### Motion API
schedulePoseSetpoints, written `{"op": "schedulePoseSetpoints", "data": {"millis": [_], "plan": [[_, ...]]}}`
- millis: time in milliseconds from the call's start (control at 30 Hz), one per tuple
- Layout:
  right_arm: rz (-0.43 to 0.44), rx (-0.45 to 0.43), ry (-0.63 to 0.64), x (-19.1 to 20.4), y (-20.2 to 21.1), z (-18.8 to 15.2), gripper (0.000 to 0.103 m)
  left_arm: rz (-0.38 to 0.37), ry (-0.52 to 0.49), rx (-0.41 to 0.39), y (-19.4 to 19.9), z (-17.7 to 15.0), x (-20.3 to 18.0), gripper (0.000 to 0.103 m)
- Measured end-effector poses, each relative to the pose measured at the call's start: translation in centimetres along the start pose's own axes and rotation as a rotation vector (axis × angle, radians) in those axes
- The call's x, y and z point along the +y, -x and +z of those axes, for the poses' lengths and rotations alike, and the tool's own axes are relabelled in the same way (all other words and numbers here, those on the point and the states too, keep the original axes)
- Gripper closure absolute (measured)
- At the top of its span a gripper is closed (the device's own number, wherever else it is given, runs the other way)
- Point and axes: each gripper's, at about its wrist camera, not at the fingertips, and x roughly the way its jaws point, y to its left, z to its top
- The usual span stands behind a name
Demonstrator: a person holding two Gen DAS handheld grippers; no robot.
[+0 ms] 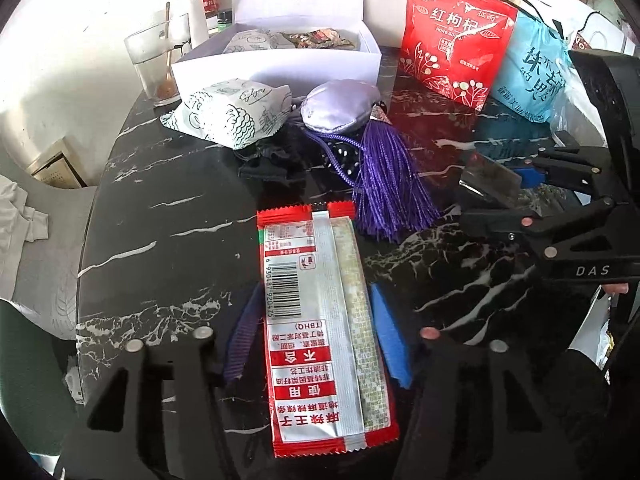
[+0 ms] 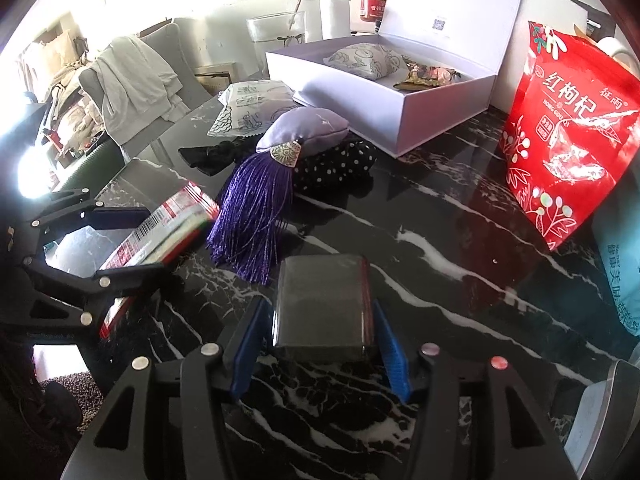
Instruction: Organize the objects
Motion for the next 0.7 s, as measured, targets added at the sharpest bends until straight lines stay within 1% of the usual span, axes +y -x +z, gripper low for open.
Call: {"op": "schedulePoseSetpoints", "data": {"millis": [67,133,233,333,500,700], "plan": [[-0.011,-0.003,-0.005,-0.1,0.0,0.0,0.057,-0.009,-0.008,-0.015,0.0,-0.1,0.0,0.053],[-0.006,-0.007,-0.015,-0.3,0.1,0.0,0.057,-0.014,-0.006,-0.024,0.1,-0.2,0.1,0.056],[-0.004,-0.008,-0.022,-0.3,0.2,-0.2,0.057,-0.029,0.022,-0.019,0.2,0.0,0.5,0.058],[0.006,-0.003,-0.030,-0.3,0.4,-0.2,0.057,-0.065,0.051,-0.012,0.3,0.0,0.8,0.058],[0.004,-0.009,-0.028,-0.1,0.7,-0.3,0.057,-0.064,0.056,-0.010,0.7,-0.2,0.6,0.058],[0.011,-0.021,-0.016,0.4,1.5,-0.1,0.057,-0.073,0.050,-0.039,2.0,0.2,0.4,0.058]]}}
